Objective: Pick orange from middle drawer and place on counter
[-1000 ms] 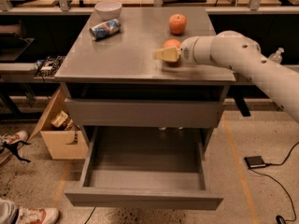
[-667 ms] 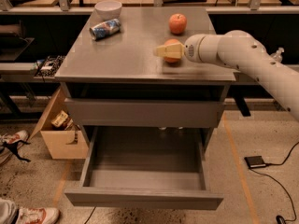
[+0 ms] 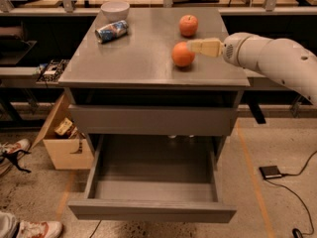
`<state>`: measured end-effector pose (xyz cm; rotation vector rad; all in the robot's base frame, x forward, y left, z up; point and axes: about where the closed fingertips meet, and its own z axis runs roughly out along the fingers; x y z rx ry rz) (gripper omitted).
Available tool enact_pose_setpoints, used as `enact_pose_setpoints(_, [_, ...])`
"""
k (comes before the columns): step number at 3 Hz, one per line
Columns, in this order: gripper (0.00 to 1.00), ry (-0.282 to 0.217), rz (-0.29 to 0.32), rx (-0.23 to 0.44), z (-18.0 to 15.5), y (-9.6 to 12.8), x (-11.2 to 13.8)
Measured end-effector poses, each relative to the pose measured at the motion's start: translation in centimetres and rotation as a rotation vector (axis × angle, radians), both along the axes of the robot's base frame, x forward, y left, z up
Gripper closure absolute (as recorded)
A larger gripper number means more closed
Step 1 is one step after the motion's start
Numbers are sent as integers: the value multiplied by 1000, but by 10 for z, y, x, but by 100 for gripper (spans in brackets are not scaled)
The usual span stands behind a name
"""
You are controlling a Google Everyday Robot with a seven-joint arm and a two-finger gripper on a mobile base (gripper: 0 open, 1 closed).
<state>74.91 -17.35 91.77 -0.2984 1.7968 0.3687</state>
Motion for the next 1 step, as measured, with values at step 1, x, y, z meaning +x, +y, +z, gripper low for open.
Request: enact_pose_setpoints(1, [0, -44, -125, 19, 13, -45, -20])
